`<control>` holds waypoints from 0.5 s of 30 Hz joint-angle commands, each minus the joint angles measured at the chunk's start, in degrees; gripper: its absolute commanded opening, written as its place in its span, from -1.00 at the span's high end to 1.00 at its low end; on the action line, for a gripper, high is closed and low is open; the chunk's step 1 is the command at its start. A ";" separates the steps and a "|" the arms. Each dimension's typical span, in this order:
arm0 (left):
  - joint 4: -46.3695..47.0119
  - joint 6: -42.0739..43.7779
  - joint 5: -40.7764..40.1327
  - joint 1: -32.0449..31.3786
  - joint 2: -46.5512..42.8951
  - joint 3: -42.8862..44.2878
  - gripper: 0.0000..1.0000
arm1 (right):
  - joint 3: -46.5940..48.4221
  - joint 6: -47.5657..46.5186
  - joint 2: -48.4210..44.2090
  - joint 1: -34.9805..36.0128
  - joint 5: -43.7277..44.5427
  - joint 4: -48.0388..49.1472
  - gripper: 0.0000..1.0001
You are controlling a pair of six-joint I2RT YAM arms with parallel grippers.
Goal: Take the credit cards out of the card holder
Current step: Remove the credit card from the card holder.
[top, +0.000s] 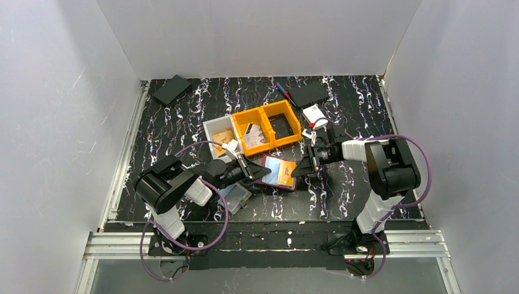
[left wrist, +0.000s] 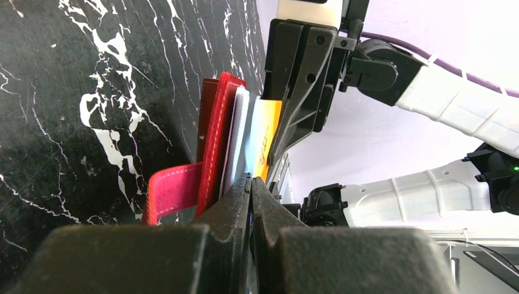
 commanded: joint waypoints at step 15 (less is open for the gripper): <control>-14.80 4.03 -2.37 0.48 -10.14 -6.87 0.74 | 11.64 -33.21 -2.73 -3.90 8.50 -31.89 0.97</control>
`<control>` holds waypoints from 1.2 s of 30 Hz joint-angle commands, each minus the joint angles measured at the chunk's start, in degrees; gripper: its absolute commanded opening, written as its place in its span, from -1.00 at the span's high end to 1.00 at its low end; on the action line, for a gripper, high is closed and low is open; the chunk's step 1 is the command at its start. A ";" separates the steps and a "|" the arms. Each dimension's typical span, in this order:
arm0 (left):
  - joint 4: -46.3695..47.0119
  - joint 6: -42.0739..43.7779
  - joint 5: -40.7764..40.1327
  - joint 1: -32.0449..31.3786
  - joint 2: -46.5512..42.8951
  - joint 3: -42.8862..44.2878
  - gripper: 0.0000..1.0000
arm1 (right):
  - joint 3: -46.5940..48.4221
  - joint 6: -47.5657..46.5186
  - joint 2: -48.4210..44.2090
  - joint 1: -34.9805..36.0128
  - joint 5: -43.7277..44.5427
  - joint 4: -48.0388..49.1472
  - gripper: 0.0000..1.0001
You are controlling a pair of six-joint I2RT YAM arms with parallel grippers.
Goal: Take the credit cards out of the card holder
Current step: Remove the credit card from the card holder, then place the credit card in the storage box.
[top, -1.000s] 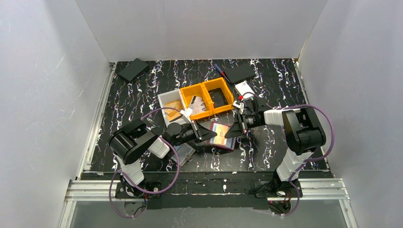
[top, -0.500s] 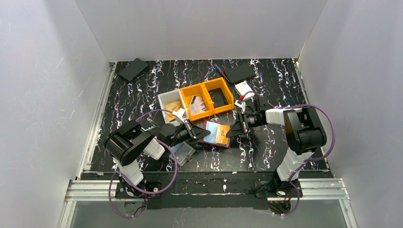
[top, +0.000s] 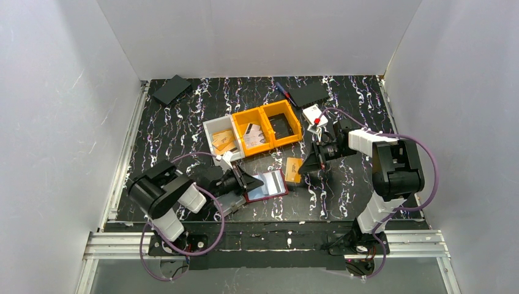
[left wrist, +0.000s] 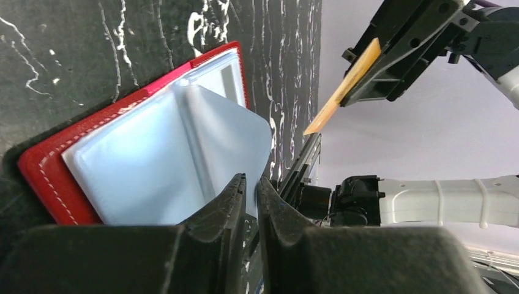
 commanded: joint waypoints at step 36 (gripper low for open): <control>-37.66 26.66 4.78 -7.61 -18.87 23.86 -0.52 | 2.98 -14.12 -4.67 1.77 -9.58 -13.18 0.97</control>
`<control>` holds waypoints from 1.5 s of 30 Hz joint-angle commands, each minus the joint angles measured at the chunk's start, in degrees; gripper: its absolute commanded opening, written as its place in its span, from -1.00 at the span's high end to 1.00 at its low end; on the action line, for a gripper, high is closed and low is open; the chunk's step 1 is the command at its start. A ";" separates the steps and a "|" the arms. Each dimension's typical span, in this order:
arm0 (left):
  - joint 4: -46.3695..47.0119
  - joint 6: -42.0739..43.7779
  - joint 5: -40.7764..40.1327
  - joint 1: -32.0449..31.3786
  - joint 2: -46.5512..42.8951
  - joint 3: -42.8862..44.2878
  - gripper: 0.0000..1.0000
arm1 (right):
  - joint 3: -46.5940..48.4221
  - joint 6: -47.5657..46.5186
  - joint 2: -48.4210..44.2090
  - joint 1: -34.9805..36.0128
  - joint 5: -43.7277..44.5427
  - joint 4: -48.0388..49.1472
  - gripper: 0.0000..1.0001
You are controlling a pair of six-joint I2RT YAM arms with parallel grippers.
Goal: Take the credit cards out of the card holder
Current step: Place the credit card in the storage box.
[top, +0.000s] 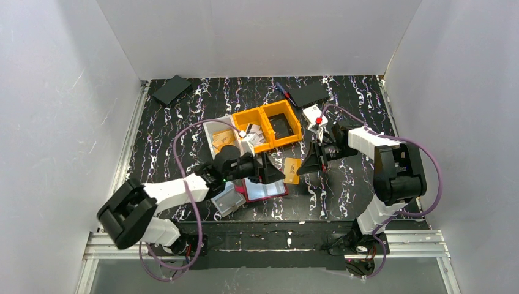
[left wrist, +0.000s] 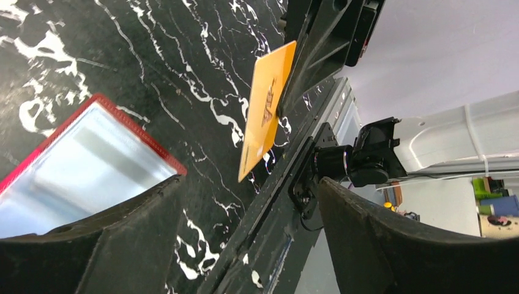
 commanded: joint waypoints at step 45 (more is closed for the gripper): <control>-83.03 82.49 -21.50 13.52 5.33 46.73 1.00 | 2.78 -1.32 -3.94 -3.87 5.63 -0.84 -0.96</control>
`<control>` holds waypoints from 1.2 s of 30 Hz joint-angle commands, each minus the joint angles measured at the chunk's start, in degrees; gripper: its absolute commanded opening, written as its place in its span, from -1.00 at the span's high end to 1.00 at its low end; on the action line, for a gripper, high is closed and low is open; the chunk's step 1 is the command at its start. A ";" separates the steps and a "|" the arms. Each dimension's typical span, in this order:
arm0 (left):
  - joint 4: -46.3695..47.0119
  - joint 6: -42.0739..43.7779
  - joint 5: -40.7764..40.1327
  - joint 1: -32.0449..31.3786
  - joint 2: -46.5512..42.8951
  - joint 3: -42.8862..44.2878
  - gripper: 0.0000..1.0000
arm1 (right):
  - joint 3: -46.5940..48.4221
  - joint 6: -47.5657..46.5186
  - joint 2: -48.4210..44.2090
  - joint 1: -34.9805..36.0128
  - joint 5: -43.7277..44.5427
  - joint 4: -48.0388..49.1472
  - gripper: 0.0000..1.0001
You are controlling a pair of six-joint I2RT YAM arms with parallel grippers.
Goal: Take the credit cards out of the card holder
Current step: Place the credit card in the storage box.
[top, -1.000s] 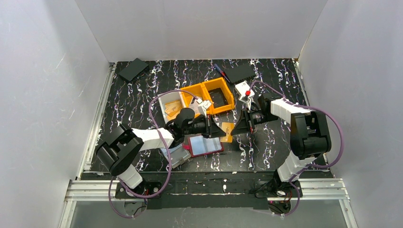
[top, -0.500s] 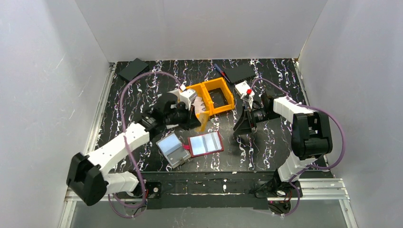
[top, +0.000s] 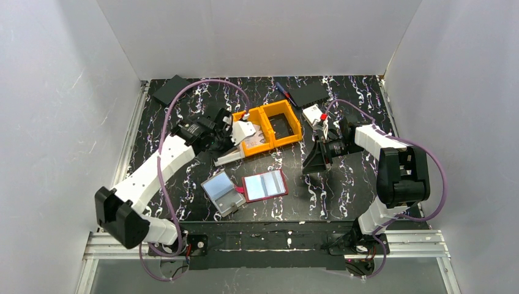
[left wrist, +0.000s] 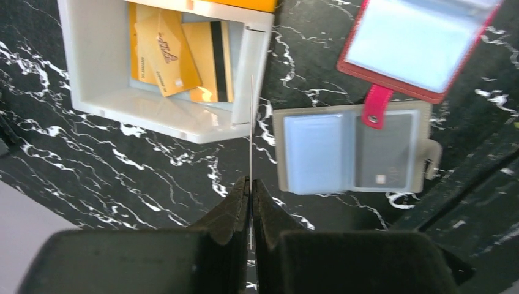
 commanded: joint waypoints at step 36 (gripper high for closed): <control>4.23 15.20 13.49 12.70 27.95 8.88 1.00 | -0.32 0.66 0.42 -0.35 -1.52 1.89 -0.96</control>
